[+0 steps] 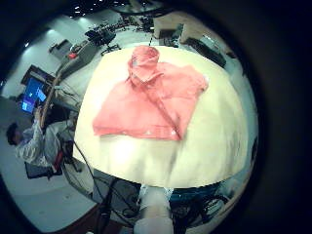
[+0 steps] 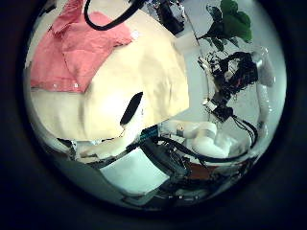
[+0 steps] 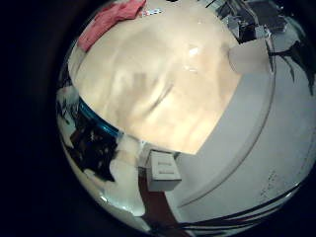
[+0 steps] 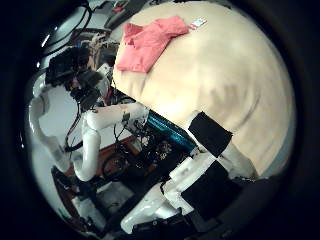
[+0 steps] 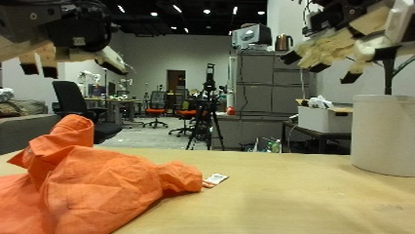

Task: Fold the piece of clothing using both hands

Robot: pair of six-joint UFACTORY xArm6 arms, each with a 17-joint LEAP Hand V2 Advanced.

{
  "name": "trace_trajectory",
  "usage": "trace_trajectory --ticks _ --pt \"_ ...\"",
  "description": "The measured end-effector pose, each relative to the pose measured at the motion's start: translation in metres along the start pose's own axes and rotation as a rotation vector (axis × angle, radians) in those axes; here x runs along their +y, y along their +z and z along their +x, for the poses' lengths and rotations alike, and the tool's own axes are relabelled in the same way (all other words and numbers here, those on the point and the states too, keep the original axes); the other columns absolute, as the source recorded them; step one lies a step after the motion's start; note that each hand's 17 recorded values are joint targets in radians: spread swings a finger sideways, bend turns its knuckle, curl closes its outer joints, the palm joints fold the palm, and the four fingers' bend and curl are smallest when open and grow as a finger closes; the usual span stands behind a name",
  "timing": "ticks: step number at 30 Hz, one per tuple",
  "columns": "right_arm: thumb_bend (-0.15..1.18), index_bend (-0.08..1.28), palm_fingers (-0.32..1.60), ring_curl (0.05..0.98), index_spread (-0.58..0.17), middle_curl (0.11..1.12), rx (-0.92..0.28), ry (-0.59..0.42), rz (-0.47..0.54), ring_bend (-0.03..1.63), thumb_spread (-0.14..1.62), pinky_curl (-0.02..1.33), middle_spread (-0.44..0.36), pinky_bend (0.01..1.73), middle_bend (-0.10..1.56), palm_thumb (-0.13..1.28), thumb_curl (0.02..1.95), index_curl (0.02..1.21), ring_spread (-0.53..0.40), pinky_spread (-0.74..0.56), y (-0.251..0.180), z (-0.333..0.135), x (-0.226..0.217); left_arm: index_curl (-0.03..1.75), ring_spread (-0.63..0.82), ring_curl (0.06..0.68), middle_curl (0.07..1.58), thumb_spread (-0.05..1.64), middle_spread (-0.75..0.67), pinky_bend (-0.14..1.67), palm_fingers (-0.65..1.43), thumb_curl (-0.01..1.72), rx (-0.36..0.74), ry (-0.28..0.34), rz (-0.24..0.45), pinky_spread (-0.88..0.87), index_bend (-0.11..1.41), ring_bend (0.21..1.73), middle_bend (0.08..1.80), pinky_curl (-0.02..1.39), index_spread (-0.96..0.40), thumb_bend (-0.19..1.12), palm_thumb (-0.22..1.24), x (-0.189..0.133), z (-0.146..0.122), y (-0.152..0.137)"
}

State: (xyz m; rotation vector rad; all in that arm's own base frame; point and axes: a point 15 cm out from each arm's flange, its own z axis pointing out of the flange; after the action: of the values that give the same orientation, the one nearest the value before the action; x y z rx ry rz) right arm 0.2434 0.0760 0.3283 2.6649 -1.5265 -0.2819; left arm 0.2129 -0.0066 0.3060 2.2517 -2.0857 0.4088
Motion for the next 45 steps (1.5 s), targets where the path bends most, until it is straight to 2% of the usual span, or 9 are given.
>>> trace_trajectory --ticks 6,10,22,25,45 --pt "-0.02 0.18 0.24 0.24 -0.33 0.29 -0.006 -0.021 -0.033 0.24 1.25 0.29 0.025 0.31 0.18 0.67 0.35 0.33 0.245 0.44 0.01 -0.005 -0.002 0.42 0.3 0.166 0.33 0.95 0.09 0.18 0.34 0.33 0.005 -0.018 -0.01 0.32 0.22 0.45 0.19 0.25 -0.06 -0.03 0.38 0.002 -0.005 0.007" --pt "-0.02 0.18 0.23 0.241 -0.334 0.28 -0.021 -0.025 -0.082 0.24 1.25 0.29 0.04 0.31 0.18 0.66 0.34 0.33 0.245 0.45 0.03 -0.008 0.005 0.43 0.29 0.164 0.33 0.95 0.07 0.18 0.34 0.33 0.006 -0.023 -0.014 0.31 0.22 0.44 0.2 0.25 -0.06 -0.03 0.4 0.002 -0.006 0.01" --pt "-0.01 0.18 0.23 0.24 -0.33 0.29 -0.019 -0.031 -0.077 0.24 1.26 0.29 0.025 0.3 0.18 0.65 0.33 0.33 0.246 0.45 0.029 -0.009 0.007 0.44 0.27 0.158 0.34 0.95 0.02 0.18 0.38 0.34 0.009 -0.023 -0.028 0.29 0.22 0.43 0.19 0.23 -0.09 -0.03 0.42 0.004 -0.006 0.015" --pt "-0.01 0.18 0.23 0.239 -0.335 0.29 -0.019 -0.029 -0.078 0.24 1.26 0.29 0.018 0.3 0.18 0.65 0.33 0.33 0.246 0.44 0.029 -0.009 0.007 0.44 0.27 0.157 0.34 0.96 0.01 0.18 0.38 0.34 0.015 -0.005 -0.025 0.28 0.22 0.43 0.19 0.23 -0.09 -0.03 0.43 0.003 -0.003 0.015" --pt "-0.01 0.18 0.24 0.241 -0.331 0.28 -0.017 -0.044 -0.082 0.24 1.26 0.29 -0.002 0.29 0.18 0.65 0.32 0.34 0.245 0.44 0.03 -0.013 0.006 0.46 0.24 0.155 0.34 0.96 -0.01 0.18 0.39 0.34 0.02 -0.012 -0.032 0.25 0.23 0.43 0.19 0.22 -0.1 -0.03 0.45 0.005 -0.003 0.019"
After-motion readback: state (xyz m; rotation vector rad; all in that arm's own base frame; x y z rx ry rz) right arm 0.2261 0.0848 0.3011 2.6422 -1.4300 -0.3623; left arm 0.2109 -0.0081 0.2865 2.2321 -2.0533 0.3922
